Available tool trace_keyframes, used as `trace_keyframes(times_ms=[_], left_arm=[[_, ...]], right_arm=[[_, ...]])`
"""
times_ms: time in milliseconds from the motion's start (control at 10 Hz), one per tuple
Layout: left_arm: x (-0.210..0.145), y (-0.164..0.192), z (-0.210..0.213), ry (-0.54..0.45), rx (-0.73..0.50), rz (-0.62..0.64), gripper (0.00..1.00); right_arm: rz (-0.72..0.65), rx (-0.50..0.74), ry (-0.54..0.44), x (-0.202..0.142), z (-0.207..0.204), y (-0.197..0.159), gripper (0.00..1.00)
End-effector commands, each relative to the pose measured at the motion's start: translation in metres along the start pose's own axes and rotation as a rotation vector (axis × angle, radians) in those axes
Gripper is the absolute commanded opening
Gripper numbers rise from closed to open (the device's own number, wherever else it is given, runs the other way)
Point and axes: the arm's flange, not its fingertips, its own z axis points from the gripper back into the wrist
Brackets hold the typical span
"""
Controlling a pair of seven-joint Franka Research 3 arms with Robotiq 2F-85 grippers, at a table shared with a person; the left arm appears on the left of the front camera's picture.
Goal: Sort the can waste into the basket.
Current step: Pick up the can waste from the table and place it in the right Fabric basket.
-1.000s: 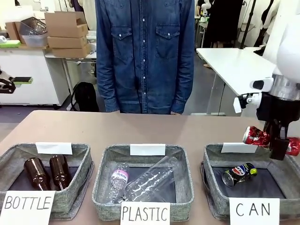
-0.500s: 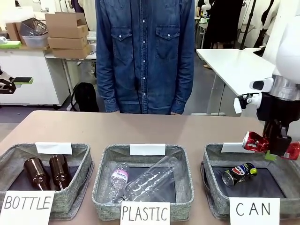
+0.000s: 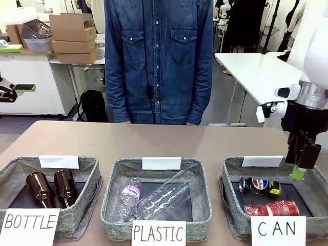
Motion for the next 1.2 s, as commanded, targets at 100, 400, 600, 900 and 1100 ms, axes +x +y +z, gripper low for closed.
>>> trace_keyframes(times_ms=[100,400,600,900,1100], left_arm=[[-0.003,-0.004,0.001,-0.003,0.003,0.014,0.96],[-0.003,-0.004,0.001,-0.003,0.003,0.014,0.96],[-0.003,-0.004,0.001,-0.003,0.003,0.014,0.96],[-0.003,-0.004,0.001,-0.003,0.003,0.014,0.96],[-0.003,-0.004,0.001,-0.003,0.003,0.014,0.96]], right_arm=[[0.03,0.035,-0.033,-0.004,0.003,-0.004,1.0],[-0.042,0.253,-0.346,-0.006,0.021,-0.007,1.0],[-0.315,0.664,-0.957,-0.001,0.054,-0.019,1.0],[-0.47,1.284,-1.221,0.031,0.07,-0.054,1.0],[-0.595,1.504,-1.24,0.048,0.068,-0.068,1.0]])
